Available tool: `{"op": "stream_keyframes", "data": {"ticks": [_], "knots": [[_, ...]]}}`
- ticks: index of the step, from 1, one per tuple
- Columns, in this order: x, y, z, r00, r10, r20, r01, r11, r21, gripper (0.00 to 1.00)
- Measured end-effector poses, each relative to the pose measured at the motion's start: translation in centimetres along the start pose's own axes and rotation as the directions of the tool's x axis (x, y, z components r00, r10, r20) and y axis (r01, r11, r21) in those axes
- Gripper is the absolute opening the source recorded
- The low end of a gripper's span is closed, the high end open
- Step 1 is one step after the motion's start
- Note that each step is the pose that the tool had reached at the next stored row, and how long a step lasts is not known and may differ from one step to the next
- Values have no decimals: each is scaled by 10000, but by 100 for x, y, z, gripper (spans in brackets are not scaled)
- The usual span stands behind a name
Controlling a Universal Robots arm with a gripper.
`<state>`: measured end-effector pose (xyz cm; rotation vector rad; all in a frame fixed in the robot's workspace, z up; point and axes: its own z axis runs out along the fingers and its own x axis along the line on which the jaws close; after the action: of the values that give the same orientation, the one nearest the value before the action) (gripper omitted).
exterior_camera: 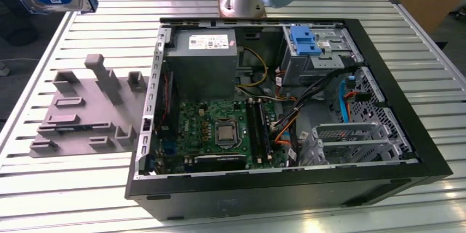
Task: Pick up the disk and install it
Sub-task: 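Pick up the disk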
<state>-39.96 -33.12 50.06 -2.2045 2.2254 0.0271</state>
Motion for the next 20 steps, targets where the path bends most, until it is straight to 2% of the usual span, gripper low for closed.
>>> {"op": "stream_keyframes", "data": {"ticks": [8,16,20], "knots": [[115,-12,-3,10000,27,-1,-27,10000,0,36],[118,-13,-2,10000,28,0,-28,10000,1,36],[118,-58,-3,10000,27,0,-27,10000,0,36]]}}
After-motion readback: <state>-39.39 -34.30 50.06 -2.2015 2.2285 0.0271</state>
